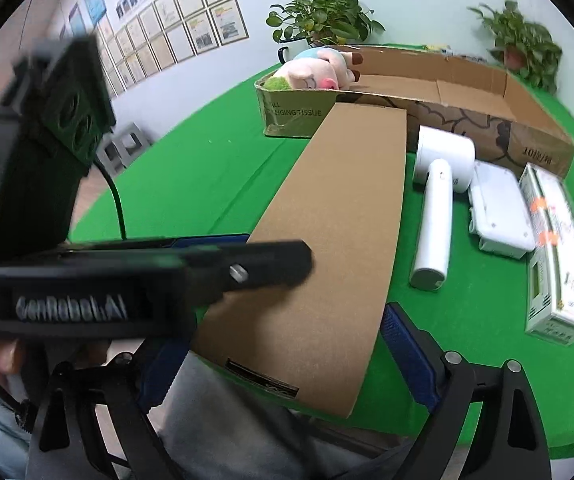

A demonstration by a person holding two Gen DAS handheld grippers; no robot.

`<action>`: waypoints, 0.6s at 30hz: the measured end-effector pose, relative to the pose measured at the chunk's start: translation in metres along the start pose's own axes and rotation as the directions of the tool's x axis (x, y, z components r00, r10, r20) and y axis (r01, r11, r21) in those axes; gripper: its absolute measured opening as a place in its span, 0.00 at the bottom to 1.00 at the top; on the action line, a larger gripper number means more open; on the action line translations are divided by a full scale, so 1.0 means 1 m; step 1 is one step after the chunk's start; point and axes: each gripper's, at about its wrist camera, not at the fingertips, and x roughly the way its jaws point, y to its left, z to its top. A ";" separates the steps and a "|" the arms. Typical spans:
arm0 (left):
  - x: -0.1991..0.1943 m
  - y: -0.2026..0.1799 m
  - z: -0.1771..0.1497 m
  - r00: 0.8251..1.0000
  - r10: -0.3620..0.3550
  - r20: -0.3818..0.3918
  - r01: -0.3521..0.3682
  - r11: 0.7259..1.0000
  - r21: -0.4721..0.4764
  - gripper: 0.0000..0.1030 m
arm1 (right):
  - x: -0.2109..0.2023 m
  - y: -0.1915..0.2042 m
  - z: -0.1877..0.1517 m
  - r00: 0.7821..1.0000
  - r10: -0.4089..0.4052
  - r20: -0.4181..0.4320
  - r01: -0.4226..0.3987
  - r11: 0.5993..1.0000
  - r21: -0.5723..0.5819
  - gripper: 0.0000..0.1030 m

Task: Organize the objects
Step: 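Grasp the long narrow cardboard tray with the left gripper and lift it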

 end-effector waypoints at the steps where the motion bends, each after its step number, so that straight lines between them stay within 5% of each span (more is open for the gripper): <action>1: -0.003 0.003 0.000 1.000 -0.003 0.004 0.003 1.000 -0.019 0.69 | -0.001 -0.004 0.000 0.999 0.049 0.001 -0.049 0.998 0.034 0.89; 4: -0.010 0.012 -0.001 1.000 -0.023 0.002 0.023 0.997 -0.076 0.73 | -0.003 -0.017 -0.001 0.973 0.230 0.017 -0.230 0.964 0.136 0.89; 8: -0.022 0.007 -0.003 0.999 0.034 0.017 -0.033 0.998 -0.045 0.62 | 0.009 -0.026 -0.003 0.906 0.423 0.015 -0.415 0.881 0.228 0.89; 11: -0.026 0.001 -0.001 0.997 0.079 0.017 -0.078 0.996 -0.038 0.61 | 0.016 -0.028 -0.005 0.882 0.472 -0.003 -0.455 0.851 0.262 0.91; 18: -0.028 -0.044 -0.001 0.986 0.153 0.069 -0.160 0.981 0.114 0.56 | -0.019 -0.022 0.002 0.949 0.314 0.025 -0.315 0.942 0.113 0.97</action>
